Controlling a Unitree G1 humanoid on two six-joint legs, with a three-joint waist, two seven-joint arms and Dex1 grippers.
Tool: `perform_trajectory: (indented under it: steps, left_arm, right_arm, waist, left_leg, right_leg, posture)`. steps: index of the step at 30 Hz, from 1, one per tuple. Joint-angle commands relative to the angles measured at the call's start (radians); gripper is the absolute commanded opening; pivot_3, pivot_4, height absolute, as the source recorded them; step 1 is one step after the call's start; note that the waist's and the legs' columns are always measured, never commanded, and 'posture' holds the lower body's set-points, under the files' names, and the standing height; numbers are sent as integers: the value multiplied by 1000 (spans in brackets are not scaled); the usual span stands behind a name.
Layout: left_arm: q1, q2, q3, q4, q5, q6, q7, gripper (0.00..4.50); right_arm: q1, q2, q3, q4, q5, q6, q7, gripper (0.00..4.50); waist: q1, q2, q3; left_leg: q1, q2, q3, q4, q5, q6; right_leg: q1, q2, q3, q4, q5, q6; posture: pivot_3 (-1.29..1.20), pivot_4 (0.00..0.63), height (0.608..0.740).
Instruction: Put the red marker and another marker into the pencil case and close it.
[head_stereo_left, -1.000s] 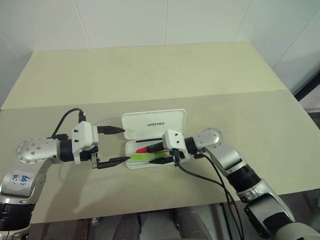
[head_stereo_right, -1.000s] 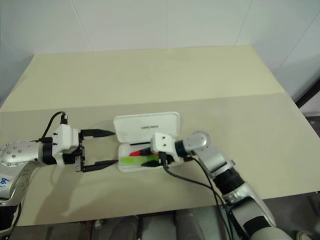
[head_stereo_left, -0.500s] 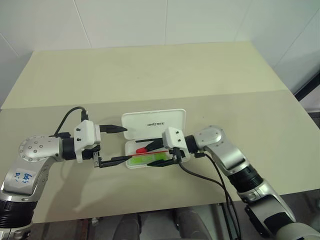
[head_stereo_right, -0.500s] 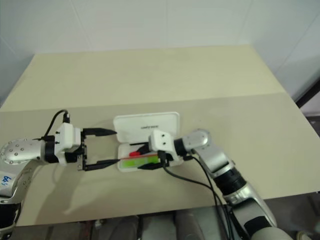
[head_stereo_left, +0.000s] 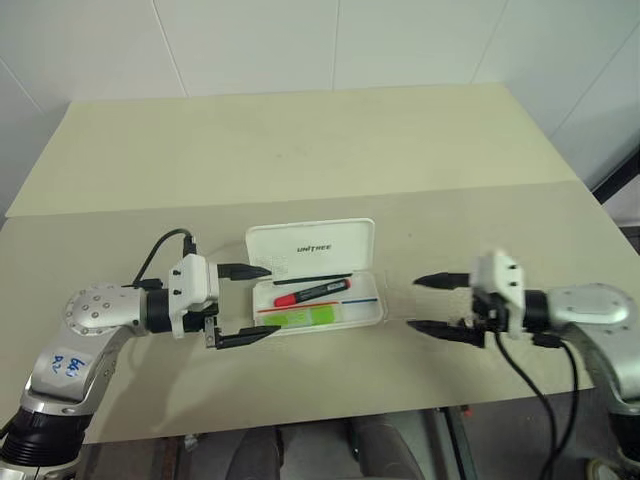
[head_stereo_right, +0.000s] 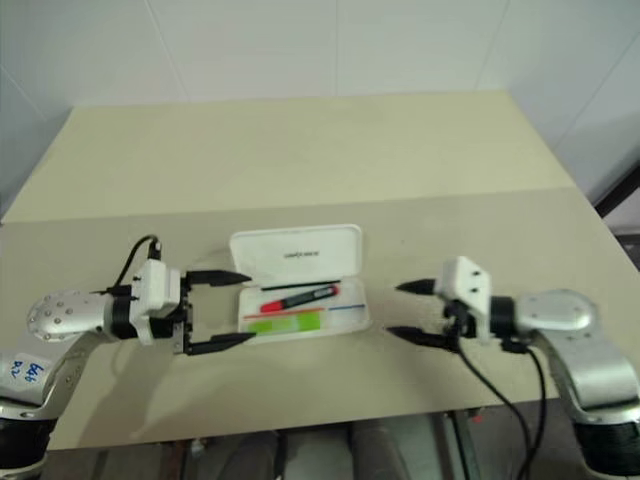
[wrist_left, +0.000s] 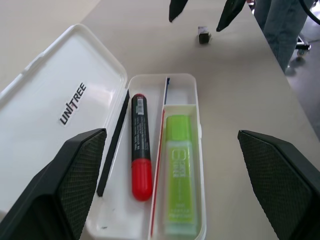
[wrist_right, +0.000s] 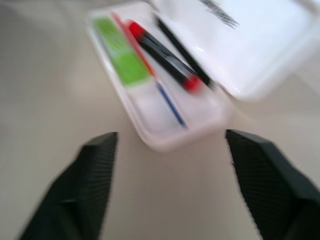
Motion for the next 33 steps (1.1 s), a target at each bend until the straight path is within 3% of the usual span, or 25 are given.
perform_trajectory:
  steps: [1, 7, 13, 19, 33]
  left_arm:
    - [-18, -14, -16, -55, -25, 13, 8, 4500]
    - [-45, -52, -67, -101, -38, 56, 22, 4500]
    - [-38, -61, -79, -119, -50, 83, 25, 4500]
    - [-54, -64, -86, -91, -44, 81, 8, 4500]
    - [-81, -62, -73, -85, -34, 88, 20, 4500]
  right_arm:
    - [37, -31, -92, 36, 5, -68, 5, 4490]
    - [139, -64, -154, 81, 3, -129, 28, 4490]
    - [222, -73, -157, -14, 10, -14, -60, 4490]
    - [273, -57, -125, -43, 16, -83, -36, 4490]
    - [-16, -110, 67, 361, -93, -332, 144, 4490]
  waist:
    - [-3, 0, 0]
    - [-6, 0, 0]
    - [-7, -2, 1]
    - [-8, -2, 1]
    - [-7, -3, 2]
  left_leg:
    - [0, 0, 0, 0, 0, 0]
    - [0, -1, 5, 7, 0, 1]
    - [1, -2, 10, 12, 0, 1]
    - [2, -2, 13, 13, 0, 1]
    - [1, -1, 18, 12, -4, 7]
  right_leg:
    - [0, 0, 1, 0, -1, -2]
    - [1, 1, 8, 0, -3, -7]
    - [3, 1, 15, -1, -3, -6]
    - [4, 2, 18, -5, -3, -3]
    - [5, 1, 21, -12, 2, 0]
  posture:
    - [0, 150, 740]
    - [0, 150, 740]
    - [0, 150, 740]
    - [0, 150, 740]
    - [0, 150, 740]
